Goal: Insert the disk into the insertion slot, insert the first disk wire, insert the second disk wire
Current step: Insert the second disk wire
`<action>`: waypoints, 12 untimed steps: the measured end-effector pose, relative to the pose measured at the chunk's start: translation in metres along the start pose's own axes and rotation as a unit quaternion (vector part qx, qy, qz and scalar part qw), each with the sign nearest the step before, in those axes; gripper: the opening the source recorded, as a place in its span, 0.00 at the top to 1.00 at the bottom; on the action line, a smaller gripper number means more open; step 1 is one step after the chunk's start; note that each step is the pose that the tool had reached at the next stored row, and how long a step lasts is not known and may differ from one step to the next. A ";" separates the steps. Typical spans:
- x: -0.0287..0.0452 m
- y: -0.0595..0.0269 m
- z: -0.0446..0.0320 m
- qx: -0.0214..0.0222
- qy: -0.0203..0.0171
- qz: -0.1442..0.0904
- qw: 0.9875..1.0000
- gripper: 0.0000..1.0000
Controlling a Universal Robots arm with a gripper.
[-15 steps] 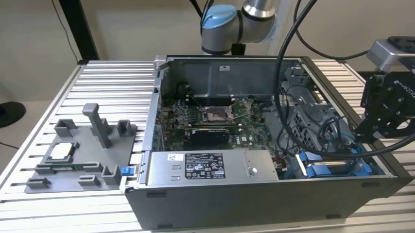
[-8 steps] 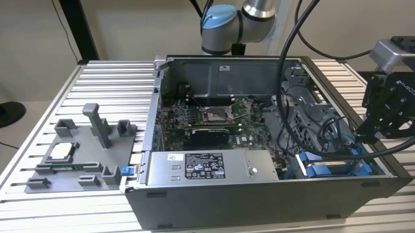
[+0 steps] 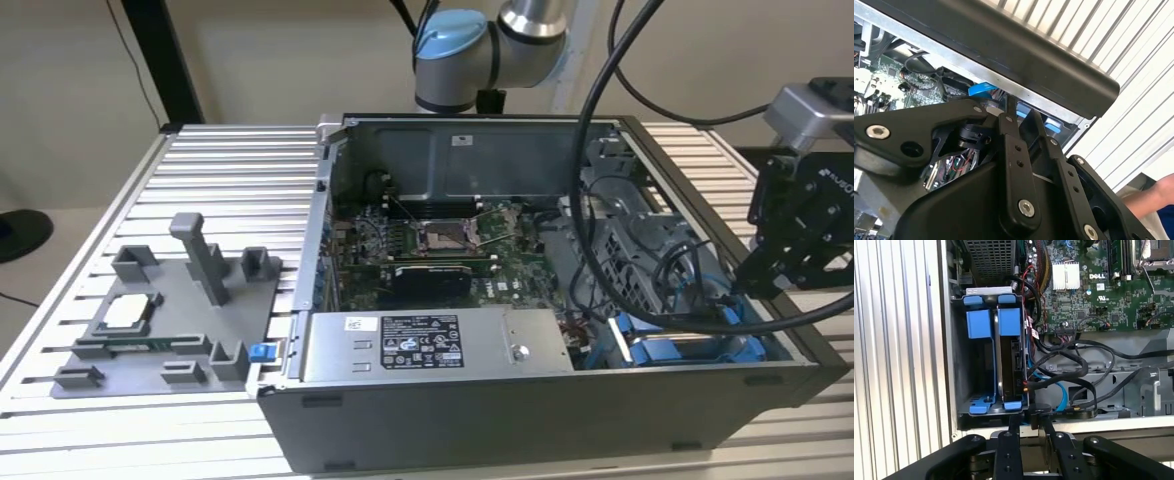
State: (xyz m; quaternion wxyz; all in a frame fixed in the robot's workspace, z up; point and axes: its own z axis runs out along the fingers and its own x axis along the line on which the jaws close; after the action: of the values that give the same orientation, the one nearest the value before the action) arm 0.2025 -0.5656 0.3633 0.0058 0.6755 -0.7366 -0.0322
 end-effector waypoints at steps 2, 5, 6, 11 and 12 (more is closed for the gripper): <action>0.0001 0.0002 0.0002 0.000 0.000 0.001 1.000 1.00; 0.0001 0.0005 0.0005 0.000 0.000 0.006 1.000 1.00; 0.0002 0.0007 0.0006 0.000 0.000 0.007 1.000 1.00; 0.0001 0.0013 0.0008 0.001 -0.001 0.016 1.000 1.00; 0.0001 0.0014 0.0008 0.001 -0.001 0.017 1.000 1.00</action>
State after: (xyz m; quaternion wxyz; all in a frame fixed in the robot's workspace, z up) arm 0.2011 -0.5655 0.3626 0.0052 0.6630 -0.7479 -0.0323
